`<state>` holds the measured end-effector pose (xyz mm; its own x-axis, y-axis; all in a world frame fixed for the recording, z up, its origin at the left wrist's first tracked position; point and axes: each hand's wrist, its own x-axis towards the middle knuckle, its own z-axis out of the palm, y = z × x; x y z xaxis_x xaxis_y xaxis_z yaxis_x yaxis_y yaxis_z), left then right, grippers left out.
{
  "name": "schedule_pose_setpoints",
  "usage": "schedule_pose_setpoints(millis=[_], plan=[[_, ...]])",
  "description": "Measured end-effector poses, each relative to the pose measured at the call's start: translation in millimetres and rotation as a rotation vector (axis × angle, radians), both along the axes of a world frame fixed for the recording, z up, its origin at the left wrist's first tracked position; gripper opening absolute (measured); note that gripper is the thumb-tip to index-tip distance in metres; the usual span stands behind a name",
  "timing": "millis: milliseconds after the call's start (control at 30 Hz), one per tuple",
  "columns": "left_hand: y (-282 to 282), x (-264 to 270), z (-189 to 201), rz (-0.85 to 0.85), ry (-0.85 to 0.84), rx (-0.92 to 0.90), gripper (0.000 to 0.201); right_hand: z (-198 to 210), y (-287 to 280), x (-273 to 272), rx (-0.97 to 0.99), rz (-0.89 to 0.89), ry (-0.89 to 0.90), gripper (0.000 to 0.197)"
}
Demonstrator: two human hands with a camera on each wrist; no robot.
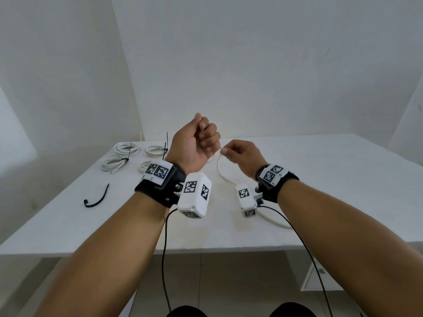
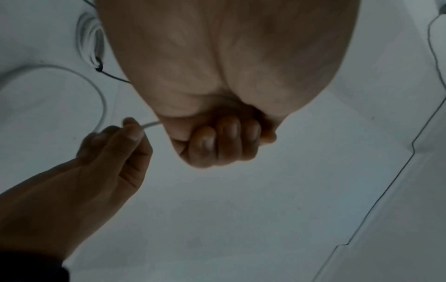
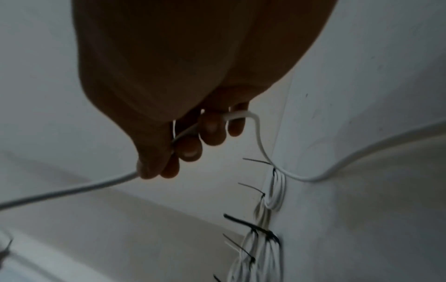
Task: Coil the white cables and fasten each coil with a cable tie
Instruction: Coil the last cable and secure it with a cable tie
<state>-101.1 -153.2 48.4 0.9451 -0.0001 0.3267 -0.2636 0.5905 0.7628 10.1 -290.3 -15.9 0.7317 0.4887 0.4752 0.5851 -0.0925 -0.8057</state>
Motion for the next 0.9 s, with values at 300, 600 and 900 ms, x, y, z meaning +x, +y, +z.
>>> schedule_pose_setpoints(millis=[300,600,900], plan=[[15,36,-26,0.591,0.035,0.325,0.036,0,18,-23,-0.246,0.054,-0.123,0.024],[26,43,-46,0.644,0.201,1.381,0.035,19,9,-31,-0.697,0.058,-0.446,0.017],[42,43,-71,0.287,0.415,1.533,0.041,36,-18,-3,-0.772,-0.048,-0.39,0.011]])
